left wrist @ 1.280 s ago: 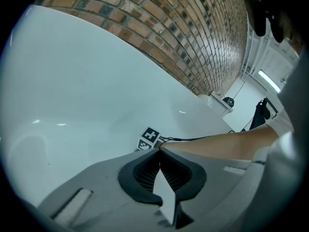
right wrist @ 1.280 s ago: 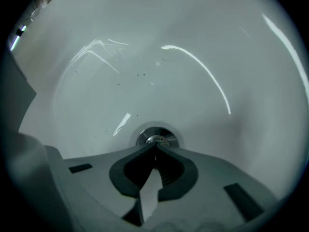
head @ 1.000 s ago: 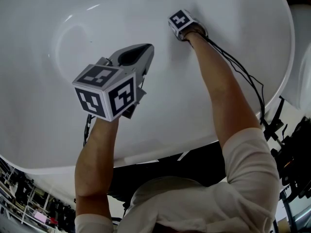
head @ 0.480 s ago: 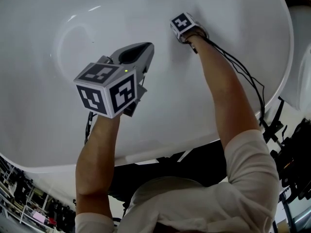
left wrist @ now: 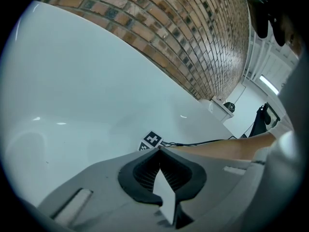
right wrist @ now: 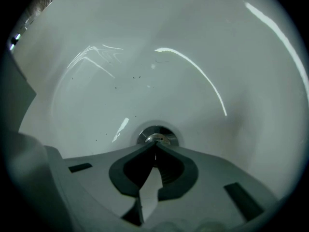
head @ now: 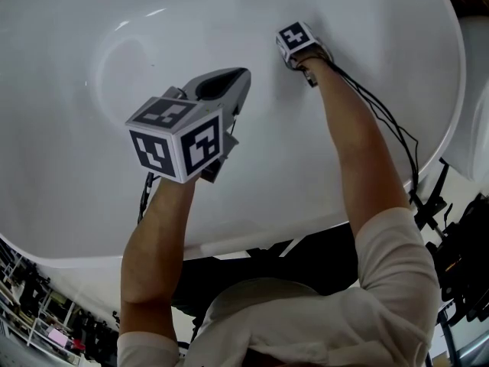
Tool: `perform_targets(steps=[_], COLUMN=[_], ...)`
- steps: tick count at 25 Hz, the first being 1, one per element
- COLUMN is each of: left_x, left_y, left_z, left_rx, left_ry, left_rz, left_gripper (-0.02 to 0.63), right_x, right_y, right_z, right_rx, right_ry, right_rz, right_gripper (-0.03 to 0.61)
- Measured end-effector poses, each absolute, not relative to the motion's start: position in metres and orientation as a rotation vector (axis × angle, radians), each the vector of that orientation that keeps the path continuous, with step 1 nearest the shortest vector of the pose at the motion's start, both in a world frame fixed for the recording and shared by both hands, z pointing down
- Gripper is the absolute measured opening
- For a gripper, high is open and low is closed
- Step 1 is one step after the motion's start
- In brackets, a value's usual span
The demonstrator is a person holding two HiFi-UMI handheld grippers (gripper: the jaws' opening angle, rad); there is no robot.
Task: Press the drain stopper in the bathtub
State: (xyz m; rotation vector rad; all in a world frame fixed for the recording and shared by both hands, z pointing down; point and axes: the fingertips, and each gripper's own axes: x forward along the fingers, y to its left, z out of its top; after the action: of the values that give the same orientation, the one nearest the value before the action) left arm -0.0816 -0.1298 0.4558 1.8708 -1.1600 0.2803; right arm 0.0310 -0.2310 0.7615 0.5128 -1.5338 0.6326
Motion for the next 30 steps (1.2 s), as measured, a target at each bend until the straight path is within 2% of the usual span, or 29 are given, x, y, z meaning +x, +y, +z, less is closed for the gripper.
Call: perform_targets(steps=[8,21,30], left_x=[-0.080,-0.080,-0.077], left_y=[-0.132,-0.138,-0.136], left_z=[0.454,0.447,0.448], left_rx=[1.869,1.881,1.875], left_ry=[-1.165,-1.163,-1.156], left_rz=[0.269,0.241,0.231], left_gripper=[0.009,0.009,0.009], right_x=[0.034,0.028,0.058], right_y=[-0.226,-0.264,-0.247], right_z=[0.759,0.698,0.740], right_rx=[0.391,0.418,0.454], right_ry=[-1.482,-1.590,-1.508], right_rz=[0.464,0.469,0.530], right_gripper=[0.017,0.017,0.017])
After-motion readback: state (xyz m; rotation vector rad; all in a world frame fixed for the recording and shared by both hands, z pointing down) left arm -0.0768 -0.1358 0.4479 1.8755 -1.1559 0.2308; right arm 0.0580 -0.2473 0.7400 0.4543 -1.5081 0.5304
